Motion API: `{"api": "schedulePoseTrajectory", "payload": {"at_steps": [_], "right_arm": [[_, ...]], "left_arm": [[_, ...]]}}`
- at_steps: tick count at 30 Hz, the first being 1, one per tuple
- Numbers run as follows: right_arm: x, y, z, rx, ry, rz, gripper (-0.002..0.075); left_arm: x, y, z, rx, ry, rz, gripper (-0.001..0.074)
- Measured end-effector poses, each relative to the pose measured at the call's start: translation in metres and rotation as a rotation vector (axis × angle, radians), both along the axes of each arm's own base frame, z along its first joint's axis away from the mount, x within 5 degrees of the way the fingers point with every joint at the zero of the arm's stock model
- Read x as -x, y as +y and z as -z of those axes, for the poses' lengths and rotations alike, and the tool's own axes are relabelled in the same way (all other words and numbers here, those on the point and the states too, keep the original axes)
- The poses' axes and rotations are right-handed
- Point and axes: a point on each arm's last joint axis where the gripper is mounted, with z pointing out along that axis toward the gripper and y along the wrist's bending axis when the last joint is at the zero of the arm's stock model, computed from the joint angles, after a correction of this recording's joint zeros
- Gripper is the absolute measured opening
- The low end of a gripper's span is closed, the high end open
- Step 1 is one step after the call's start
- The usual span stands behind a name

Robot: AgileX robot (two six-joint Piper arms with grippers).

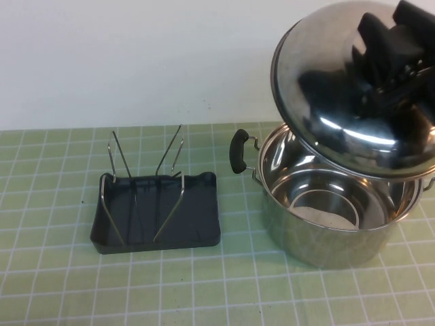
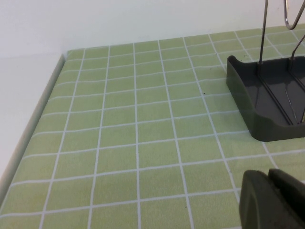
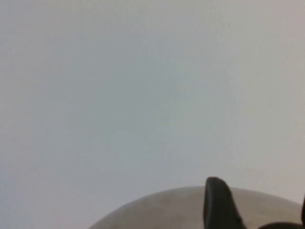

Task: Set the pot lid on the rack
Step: Hand over the pot lid

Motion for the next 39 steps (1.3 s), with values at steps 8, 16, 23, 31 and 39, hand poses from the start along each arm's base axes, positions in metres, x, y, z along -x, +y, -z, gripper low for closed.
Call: {"api": "schedulePoseTrajectory", "payload": {"at_steps": [8, 16, 23, 31, 39], "right_arm": [[0.014, -0.006, -0.012, 0.043, 0.046, -0.011, 0.0334], [0.013, -0.005, -0.003, 0.089, 0.136, -0.016, 0.0334], [0.013, -0.004, -0.002, 0.088, 0.138, -0.019, 0.0334], [0.008, -0.001, 0.006, 0.091, 0.169, -0.024, 0.0334], [0.005, 0.003, 0.009, 0.04, 0.169, -0.066, 0.0334]], "left_arm": [[-0.001, -0.001, -0.003, 0.103, -0.034, -0.009, -0.0002], [-0.003, -0.01, -0.018, 1.15, -0.168, -0.078, -0.0002], [-0.003, -0.007, -0.021, 1.112, -0.215, -0.075, -0.0002], [0.002, -0.027, -0.066, 0.733, -0.128, 0.188, -0.0002], [-0.027, -0.053, -0.129, 0.727, -0.066, 0.535, 0.0053]]}}
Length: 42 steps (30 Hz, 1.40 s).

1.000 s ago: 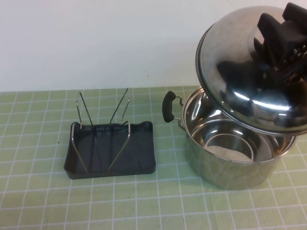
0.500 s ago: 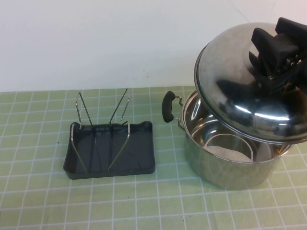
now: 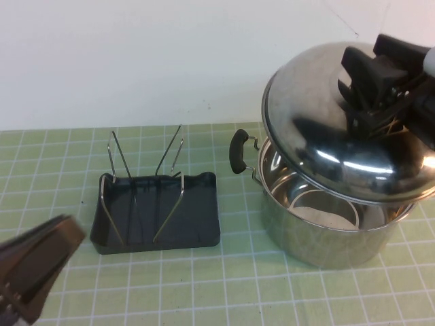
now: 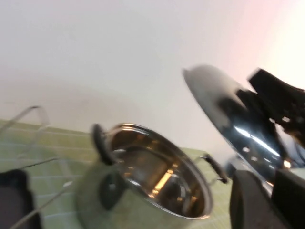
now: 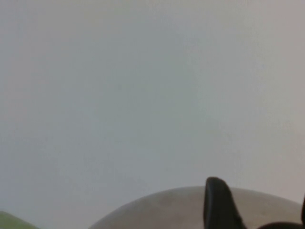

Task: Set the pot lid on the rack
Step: Hand over the pot lid

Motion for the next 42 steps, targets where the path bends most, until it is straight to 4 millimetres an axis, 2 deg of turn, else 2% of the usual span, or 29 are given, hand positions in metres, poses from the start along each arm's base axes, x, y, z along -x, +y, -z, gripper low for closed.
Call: {"api": "schedulePoseTrajectory", "payload": {"at_steps": [4, 9, 12, 16, 21, 32, 37, 42], "right_arm": [[0.004, 0.003, -0.009, -0.042, -0.097, -0.049, 0.0334], [0.008, 0.008, -0.014, -0.09, -0.127, -0.124, 0.0334], [0.01, 0.01, -0.015, -0.105, -0.133, -0.159, 0.0334], [0.013, 0.011, -0.02, -0.14, -0.18, -0.188, 0.0333], [0.016, 0.011, -0.026, -0.184, -0.237, -0.211, 0.0333], [0.016, 0.011, -0.025, -0.184, -0.22, -0.213, 0.0333], [0.016, 0.011, -0.025, -0.196, -0.211, -0.216, 0.0333], [0.016, 0.011, -0.025, -0.213, -0.201, -0.224, 0.0333]], "left_arm": [[-0.021, -0.012, -0.008, -0.021, 0.005, 0.14, 0.0189], [-0.056, -0.035, -0.017, -0.026, 0.088, 0.364, 0.0386], [-0.08, -0.052, -0.023, -0.045, 0.101, 0.497, 0.0442], [-0.108, -0.068, -0.026, -0.053, 0.121, 0.577, 0.046], [-0.132, -0.074, -0.029, -0.054, 0.133, 0.583, 0.0463], [-0.145, -0.079, -0.072, -0.058, -0.013, 0.621, 0.0466], [-0.157, -0.086, -0.077, -0.055, -0.018, 0.633, 0.0466], [-0.168, -0.105, -0.075, -0.049, 0.013, 0.661, 0.0466]]}}
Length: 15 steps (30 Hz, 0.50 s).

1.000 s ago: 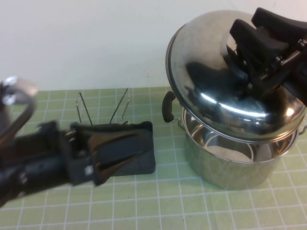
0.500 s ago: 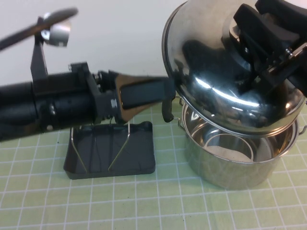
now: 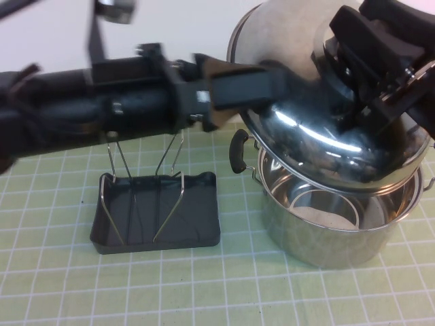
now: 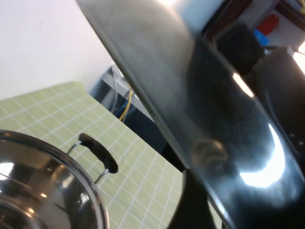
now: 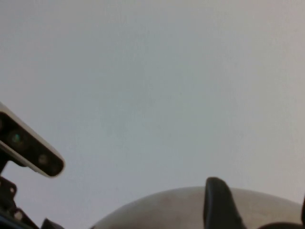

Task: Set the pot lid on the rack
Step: Hand over the pot lid

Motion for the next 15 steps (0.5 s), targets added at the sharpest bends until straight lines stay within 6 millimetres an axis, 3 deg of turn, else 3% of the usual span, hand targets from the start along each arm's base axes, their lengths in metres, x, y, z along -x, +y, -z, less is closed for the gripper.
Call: {"api": "schedulePoseTrajectory", "payload": {"at_steps": [4, 10, 12, 15], "right_arm": [[0.0, 0.0, 0.0, -0.008, 0.007, -0.005, 0.0333], [0.001, 0.001, -0.001, -0.007, -0.006, -0.015, 0.0333], [0.002, 0.002, 0.0, 0.01, -0.016, -0.026, 0.0334], [0.003, 0.003, 0.0, 0.022, -0.023, -0.034, 0.0334]], "left_arm": [[-0.004, -0.014, 0.003, 0.0, 0.019, 0.027, 0.0466], [-0.011, -0.018, -0.002, 0.004, 0.005, 0.016, 0.0462], [-0.013, -0.018, -0.008, 0.01, -0.011, 0.013, 0.0426], [-0.016, -0.02, -0.014, 0.021, -0.026, 0.029, 0.0297]]}}
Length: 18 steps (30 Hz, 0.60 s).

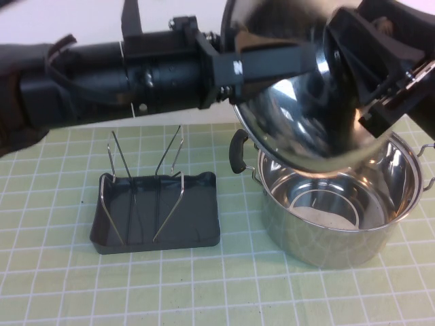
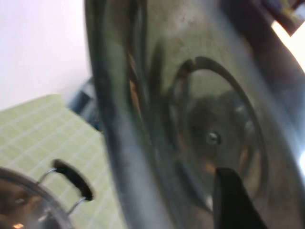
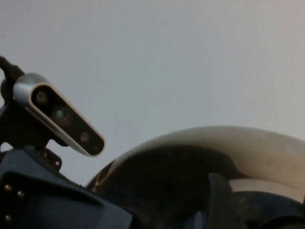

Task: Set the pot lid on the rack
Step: Hand over the pot lid, then place the pot lid on the pot rack

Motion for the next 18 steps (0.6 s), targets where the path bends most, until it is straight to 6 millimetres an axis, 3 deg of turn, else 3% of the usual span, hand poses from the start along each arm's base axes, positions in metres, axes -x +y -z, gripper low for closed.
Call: {"api": "schedulePoseTrajectory", "payload": {"at_steps": [3, 10, 13, 15, 18], "right_arm": [[0.0014, 0.0, -0.0031, -0.02, -0.025, -0.011, 0.0335], [0.0014, 0.0001, -0.0051, -0.027, -0.032, -0.013, 0.0337], [0.0002, 0.0002, -0.0032, -0.016, -0.01, -0.008, 0.0431], [0.0005, 0.0008, -0.0031, 0.0, -0.02, -0.008, 0.0513], [0.0013, 0.0019, -0.0034, 0.038, -0.058, 0.002, 0.0561]], "left_arm": [[0.0023, -0.0023, -0.0061, 0.028, 0.008, 0.048, 0.0209], [0.0025, -0.003, -0.0079, 0.037, 0.009, 0.062, 0.0188], [0.004, -0.0033, -0.0075, 0.024, -0.011, 0.078, 0.0108], [0.003, -0.0032, -0.006, 0.002, -0.033, 0.067, 0.0103], [-0.0013, -0.0026, -0.0029, -0.028, -0.07, 0.037, 0.0103]]}}
